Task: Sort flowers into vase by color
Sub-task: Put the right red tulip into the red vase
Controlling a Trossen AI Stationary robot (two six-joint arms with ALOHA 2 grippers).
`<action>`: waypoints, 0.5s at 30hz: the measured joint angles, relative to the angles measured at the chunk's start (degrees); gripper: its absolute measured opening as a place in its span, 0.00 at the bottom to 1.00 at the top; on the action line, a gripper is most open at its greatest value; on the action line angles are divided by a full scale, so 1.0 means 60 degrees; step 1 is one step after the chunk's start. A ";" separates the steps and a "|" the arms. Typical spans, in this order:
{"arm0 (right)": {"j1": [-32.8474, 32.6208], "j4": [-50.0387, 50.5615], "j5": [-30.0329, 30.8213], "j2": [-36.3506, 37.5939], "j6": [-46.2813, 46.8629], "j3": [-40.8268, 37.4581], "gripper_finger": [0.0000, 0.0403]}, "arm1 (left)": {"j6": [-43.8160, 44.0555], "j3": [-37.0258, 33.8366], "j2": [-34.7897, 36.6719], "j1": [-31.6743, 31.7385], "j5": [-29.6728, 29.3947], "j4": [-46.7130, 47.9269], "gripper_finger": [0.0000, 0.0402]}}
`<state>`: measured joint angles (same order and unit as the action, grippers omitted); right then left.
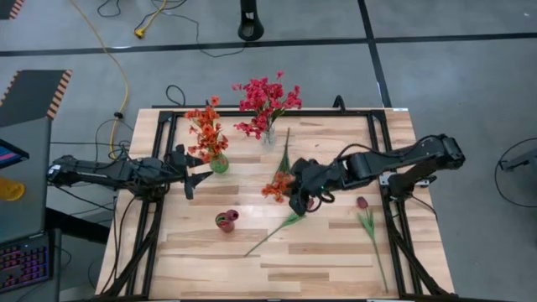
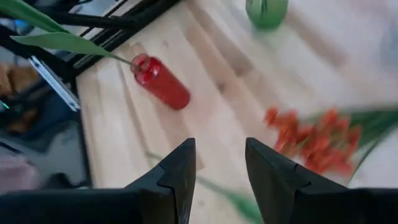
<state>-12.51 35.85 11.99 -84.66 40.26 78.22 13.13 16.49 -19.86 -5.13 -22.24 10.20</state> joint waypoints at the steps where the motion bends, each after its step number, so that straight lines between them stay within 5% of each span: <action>1: -0.0118 0.0091 0.0000 0.0000 0.0509 0.0000 0.41 | -0.0001 0.0000 0.0000 0.0000 -0.0003 0.0000 0.51; 10: -0.0955 0.0924 0.0150 -0.0308 0.3913 -0.0003 0.41 | -0.0031 0.0000 0.0000 0.0000 0.0005 0.0393 0.51; 15: -0.1341 0.2827 0.0119 -0.0754 0.5727 0.0000 0.41 | -0.0053 0.0000 0.0000 0.0000 0.0000 0.0544 0.51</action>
<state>-20.55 52.81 12.70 -89.19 74.63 78.22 12.81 16.49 -19.86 -5.13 -22.25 13.46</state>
